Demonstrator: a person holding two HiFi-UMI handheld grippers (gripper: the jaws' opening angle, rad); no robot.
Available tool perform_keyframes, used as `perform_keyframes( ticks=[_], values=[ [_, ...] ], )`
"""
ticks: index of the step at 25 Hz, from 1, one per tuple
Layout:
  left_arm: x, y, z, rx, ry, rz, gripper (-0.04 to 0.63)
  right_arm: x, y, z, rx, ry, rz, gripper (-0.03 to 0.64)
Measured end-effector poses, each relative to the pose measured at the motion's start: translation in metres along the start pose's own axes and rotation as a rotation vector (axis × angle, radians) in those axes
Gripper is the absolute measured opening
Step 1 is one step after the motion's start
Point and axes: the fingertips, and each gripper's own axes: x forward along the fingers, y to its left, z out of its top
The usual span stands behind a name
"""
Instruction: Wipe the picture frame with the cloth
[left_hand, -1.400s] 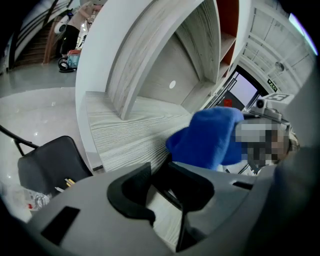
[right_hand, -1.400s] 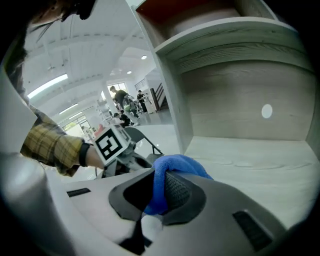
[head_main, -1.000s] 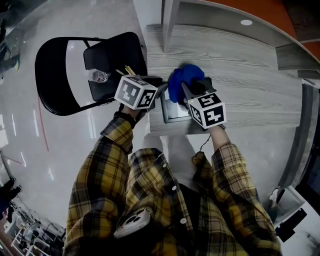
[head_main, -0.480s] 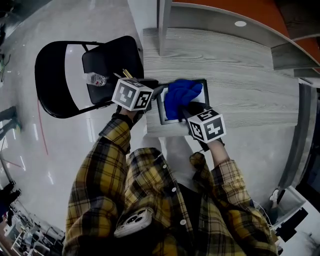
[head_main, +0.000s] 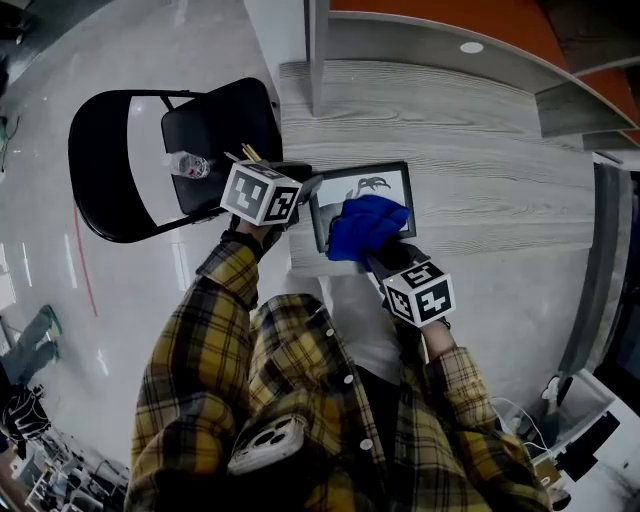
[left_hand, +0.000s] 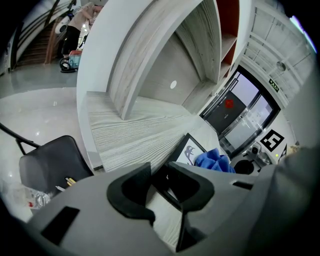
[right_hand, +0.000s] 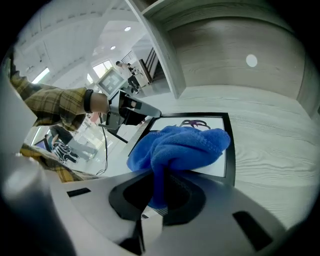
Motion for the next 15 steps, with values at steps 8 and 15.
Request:
perform_keyframes(
  ticks=[8,15],
  values=[
    [0.003,0.0,-0.001,0.004,0.004,-0.003,0.107,-0.046,-0.02,0.087,-0.023,-0.242,-0.045,0.048],
    [0.001,0.0,0.001,0.002,-0.001,-0.008,0.107,-0.02,-0.077,0.145,-0.097,-0.272,-0.186,0.048]
  ],
)
